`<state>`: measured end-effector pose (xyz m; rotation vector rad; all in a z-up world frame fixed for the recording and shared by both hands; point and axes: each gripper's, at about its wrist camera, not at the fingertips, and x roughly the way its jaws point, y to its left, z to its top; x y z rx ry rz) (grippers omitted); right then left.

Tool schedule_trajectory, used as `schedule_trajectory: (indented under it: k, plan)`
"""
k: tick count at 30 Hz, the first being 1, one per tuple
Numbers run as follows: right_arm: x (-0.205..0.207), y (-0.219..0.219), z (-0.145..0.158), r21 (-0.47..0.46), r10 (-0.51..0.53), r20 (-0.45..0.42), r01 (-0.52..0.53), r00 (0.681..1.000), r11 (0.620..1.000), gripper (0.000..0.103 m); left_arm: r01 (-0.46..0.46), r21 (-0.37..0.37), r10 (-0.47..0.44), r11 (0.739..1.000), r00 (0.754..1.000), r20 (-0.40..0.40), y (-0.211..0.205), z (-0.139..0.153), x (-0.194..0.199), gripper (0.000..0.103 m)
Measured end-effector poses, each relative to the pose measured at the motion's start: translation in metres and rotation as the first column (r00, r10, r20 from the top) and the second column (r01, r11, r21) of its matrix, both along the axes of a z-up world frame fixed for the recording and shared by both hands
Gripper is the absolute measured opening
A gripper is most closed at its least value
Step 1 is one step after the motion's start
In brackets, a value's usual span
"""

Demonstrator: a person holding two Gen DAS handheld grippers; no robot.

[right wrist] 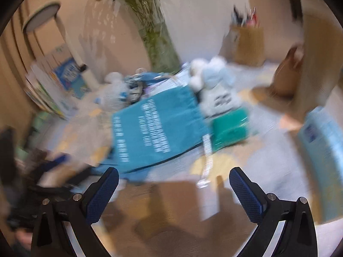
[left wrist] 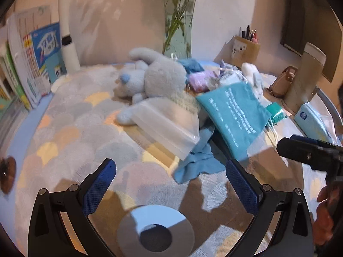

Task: Organize soft objects
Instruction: 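Grasp the teal drawstring bag with the right gripper while the left grasps the white sponge pouch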

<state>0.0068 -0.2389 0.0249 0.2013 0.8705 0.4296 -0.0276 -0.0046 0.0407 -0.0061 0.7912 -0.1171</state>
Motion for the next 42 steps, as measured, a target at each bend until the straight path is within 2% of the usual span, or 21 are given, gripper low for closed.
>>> schedule_trajectory:
  k: [3,4,6,9,12,15,17,20,22,25,27,31,35,37,40,42]
  plan:
    - [0.008,-0.008,0.002,0.106,-0.022,-0.111,0.034,0.994,0.994,0.101,0.058,-0.034,-0.056,0.998,0.996,0.062,0.013,0.026,-0.002,0.102]
    - [0.013,-0.012,0.001,0.179,-0.019,-0.153,0.047,0.988,0.983,0.101,0.087,-0.021,-0.085,0.996,0.995,0.06,0.015,0.031,0.002,0.102]
    - [0.021,-0.014,-0.003,0.265,-0.013,-0.218,0.072,0.976,0.962,0.101,0.154,0.031,-0.155,0.988,0.987,0.029,0.015,0.036,0.015,0.102]
    - [0.038,-0.006,-0.012,0.332,0.016,-0.292,0.085,0.956,0.939,0.091,0.208,0.093,-0.21,0.974,0.977,0.019,0.014,0.036,0.033,0.102]
    - [0.046,0.0,-0.015,0.319,-0.012,-0.308,0.115,0.951,0.941,0.09,0.261,0.102,-0.261,0.96,0.965,-0.014,0.009,0.029,0.05,0.102]
    - [0.057,0.005,-0.029,0.345,-0.014,-0.369,0.151,0.929,0.926,0.091,0.291,0.131,-0.288,0.948,0.957,-0.039,0.003,0.02,0.065,0.102]
    - [0.062,0.008,-0.027,0.346,-0.03,-0.357,0.162,0.933,0.924,0.09,0.307,0.141,-0.303,0.941,0.952,-0.049,0.002,0.016,0.073,0.102]
    - [0.07,0.007,-0.018,0.37,-0.049,-0.329,0.176,0.943,0.912,0.09,0.347,0.109,-0.341,0.931,0.937,-0.067,0.002,0.011,0.081,0.102]
    - [0.079,0.013,-0.014,0.364,-0.054,-0.326,0.178,0.944,0.914,0.091,0.364,0.104,-0.358,0.926,0.931,-0.074,0.0,0.007,0.084,0.099]
    - [0.093,0.026,-0.016,0.337,-0.056,-0.347,0.18,0.936,0.924,0.091,0.384,0.107,-0.376,0.917,0.922,-0.091,-0.006,0.0,0.089,0.088]
    - [0.097,0.034,-0.016,0.297,-0.076,-0.357,0.191,0.931,0.935,0.091,0.399,0.099,-0.39,0.912,0.916,-0.096,-0.008,-0.004,0.09,0.082]
    - [0.101,0.044,-0.013,0.273,-0.113,-0.352,0.218,0.929,0.937,0.092,0.413,0.104,-0.405,0.905,0.91,-0.093,-0.012,-0.007,0.088,0.08]
    - [0.109,0.044,-0.013,0.344,-0.125,-0.385,0.268,0.915,0.9,0.101,0.435,0.111,-0.426,0.894,0.9,-0.092,-0.016,-0.01,0.082,0.079]
    - [0.113,0.047,-0.014,0.357,-0.137,-0.396,0.29,0.908,0.888,0.103,0.445,0.119,-0.438,0.887,0.895,-0.086,-0.02,-0.009,0.079,0.079]
    - [0.119,0.06,-0.017,0.305,-0.15,-0.399,0.285,0.905,0.909,0.103,0.448,0.119,-0.44,0.886,0.894,-0.083,-0.018,-0.007,0.078,0.079]
    - [0.117,0.065,-0.02,0.255,-0.156,-0.383,0.267,0.911,0.93,0.086,0.45,0.098,-0.443,0.888,0.893,-0.083,-0.012,-0.005,0.077,0.079]
